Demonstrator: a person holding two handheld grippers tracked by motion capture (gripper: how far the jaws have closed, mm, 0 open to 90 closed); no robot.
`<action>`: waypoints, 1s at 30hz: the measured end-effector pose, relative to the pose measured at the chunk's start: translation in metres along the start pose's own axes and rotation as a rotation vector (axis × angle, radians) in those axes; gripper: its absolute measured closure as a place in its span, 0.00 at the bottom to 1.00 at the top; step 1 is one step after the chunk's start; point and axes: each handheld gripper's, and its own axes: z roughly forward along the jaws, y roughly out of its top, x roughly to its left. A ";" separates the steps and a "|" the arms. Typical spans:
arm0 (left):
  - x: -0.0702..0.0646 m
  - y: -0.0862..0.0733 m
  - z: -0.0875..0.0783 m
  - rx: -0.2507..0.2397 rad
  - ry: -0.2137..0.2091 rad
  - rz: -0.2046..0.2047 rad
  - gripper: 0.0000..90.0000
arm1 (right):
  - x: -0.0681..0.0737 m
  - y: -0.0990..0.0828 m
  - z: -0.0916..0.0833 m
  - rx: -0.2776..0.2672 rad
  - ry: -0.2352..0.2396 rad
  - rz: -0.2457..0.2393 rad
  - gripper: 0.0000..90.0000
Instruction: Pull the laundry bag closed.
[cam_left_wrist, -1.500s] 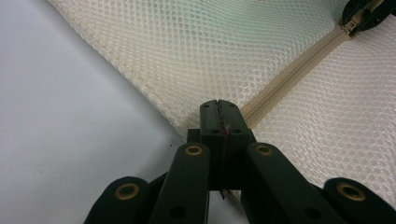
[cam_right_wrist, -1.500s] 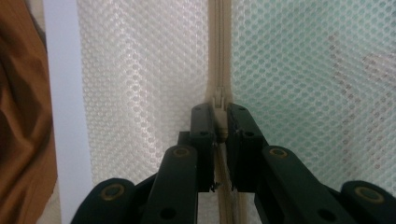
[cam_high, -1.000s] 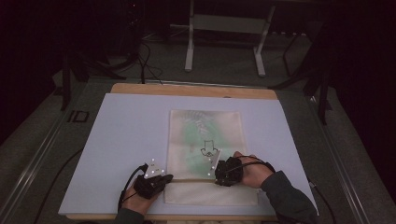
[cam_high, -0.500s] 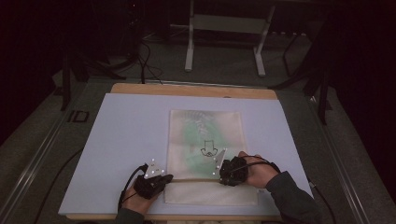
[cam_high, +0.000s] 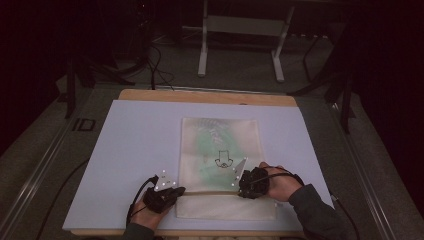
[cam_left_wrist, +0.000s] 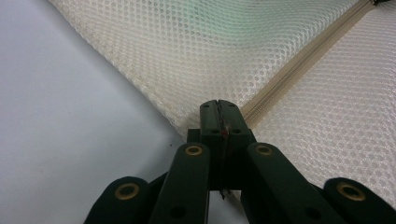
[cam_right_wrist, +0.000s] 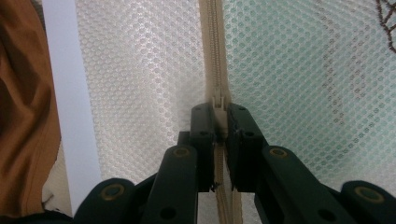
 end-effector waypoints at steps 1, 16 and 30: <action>0.000 0.000 0.000 0.000 0.000 0.000 0.99 | 0.000 0.000 0.000 -0.002 0.000 -0.001 0.91; 0.000 0.000 0.000 -0.001 -0.002 -0.001 0.99 | -0.001 -0.011 -0.003 -0.003 0.002 0.020 0.91; 0.000 0.000 0.000 -0.001 -0.001 0.003 0.99 | -0.001 -0.017 -0.005 -0.007 0.001 0.026 0.91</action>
